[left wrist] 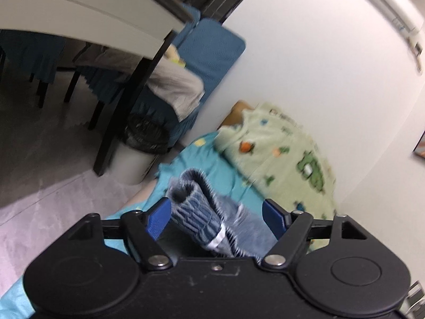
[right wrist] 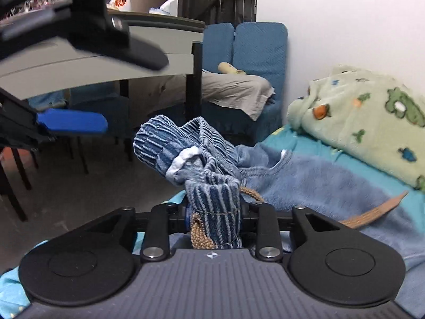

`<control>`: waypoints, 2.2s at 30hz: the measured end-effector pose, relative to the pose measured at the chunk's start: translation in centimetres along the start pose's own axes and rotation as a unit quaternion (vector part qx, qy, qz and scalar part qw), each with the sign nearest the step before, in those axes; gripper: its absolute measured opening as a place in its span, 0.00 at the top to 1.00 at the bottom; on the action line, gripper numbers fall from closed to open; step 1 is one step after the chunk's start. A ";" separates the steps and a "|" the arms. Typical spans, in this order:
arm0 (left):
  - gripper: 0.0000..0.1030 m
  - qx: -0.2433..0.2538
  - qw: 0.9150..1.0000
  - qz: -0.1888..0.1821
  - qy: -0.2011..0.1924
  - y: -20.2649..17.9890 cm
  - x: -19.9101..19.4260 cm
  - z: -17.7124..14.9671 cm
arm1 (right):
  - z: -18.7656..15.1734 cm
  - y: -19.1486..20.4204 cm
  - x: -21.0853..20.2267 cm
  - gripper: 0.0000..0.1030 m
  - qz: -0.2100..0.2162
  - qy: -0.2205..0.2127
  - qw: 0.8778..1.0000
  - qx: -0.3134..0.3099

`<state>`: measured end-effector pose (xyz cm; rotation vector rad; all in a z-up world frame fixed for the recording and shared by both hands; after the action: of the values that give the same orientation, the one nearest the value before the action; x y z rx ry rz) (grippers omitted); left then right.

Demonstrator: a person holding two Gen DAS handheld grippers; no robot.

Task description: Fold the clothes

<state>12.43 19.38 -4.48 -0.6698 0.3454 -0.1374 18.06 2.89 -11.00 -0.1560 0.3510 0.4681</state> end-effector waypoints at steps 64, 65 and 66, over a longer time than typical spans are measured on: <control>0.73 -0.032 0.998 0.014 0.059 -0.5 6.3 -3.6 | -2.7 -16.9 -4.3 0.53 -0.039 0.021 0.926 0.374; 0.73 -0.033 0.998 0.006 0.054 -0.9 5.7 -3.4 | -2.2 -16.8 -4.8 0.53 -0.041 0.013 0.927 0.373; 0.73 -0.036 0.998 -0.002 0.049 -1.3 5.2 -3.2 | -1.5 -16.8 -5.5 0.53 -0.041 0.007 0.928 0.371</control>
<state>16.10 15.27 -7.38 -0.7373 0.4451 -0.1629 20.87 -14.59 -9.26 0.5620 0.5117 0.2252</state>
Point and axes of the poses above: each gripper's, at about its wrist camera, not at the fingertips, and x roughly the way its jaws point, y to its left, z to its top, the point moved 2 cm from there along x, roughly the way its jaws point, and after that the axes turned 10 degrees about -z, right-handed, at the moved point
